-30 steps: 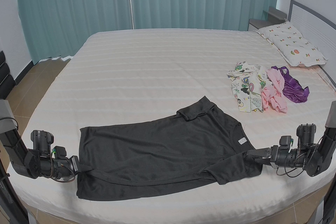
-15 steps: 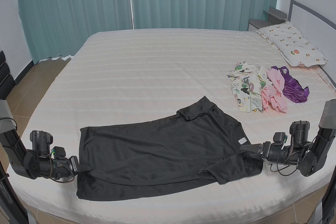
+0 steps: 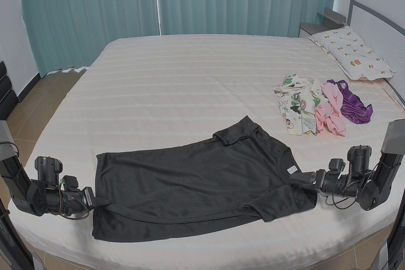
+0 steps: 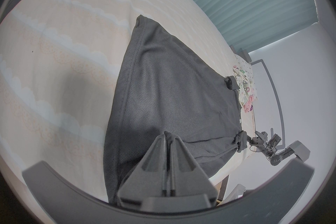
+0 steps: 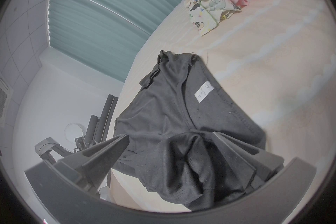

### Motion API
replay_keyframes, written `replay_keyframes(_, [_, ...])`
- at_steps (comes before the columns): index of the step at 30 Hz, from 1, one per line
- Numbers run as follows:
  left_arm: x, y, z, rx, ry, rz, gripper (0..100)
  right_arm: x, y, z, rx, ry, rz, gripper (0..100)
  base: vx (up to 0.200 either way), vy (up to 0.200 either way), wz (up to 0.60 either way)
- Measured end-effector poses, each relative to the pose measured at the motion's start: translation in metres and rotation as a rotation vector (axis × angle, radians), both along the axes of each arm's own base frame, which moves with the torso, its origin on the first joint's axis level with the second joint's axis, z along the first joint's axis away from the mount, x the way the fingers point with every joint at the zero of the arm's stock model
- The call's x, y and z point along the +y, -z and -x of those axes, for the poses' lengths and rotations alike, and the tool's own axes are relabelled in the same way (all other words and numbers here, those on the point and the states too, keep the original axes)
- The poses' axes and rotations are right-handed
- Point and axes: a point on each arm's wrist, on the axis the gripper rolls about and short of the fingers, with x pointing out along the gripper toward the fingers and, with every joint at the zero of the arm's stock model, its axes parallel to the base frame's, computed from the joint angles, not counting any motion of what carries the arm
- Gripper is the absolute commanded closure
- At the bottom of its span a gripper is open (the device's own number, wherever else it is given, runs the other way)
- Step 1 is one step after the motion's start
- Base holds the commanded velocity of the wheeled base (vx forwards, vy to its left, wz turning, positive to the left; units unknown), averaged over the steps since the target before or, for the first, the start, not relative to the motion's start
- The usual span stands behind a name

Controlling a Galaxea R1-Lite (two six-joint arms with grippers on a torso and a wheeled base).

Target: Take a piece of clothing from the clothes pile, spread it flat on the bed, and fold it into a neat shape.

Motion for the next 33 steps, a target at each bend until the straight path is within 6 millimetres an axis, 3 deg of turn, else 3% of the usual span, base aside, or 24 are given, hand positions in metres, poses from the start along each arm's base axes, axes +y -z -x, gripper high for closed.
replay_keyframes(10, [0.0, -0.001, 0.0, -0.002, 0.0, 0.0, 100, 0.0, 0.008, -0.001, 0.026, 0.0, 0.0, 0, 0.0, 0.0, 0.0])
replay_keyframes(11, [0.0, -0.001, 0.0, -0.002, 0.0, 0.0, 100, 0.001, 0.009, -0.001, 0.029, -0.002, 0.001, 100, 0.0, 0.0, 0.0])
replay_keyframes(23, [0.001, -0.001, 0.003, 0.006, -0.009, 0.005, 100, -0.002, 0.016, -0.006, 0.042, 0.01, -0.005, 100, 0.0, 0.0, 0.0])
replay_keyframes(33, [0.004, -0.025, 0.01, -0.027, -0.111, 0.068, 100, -0.01, 0.006, 0.004, -0.037, 0.031, -0.02, 100, 0.0, 0.0, 0.0])
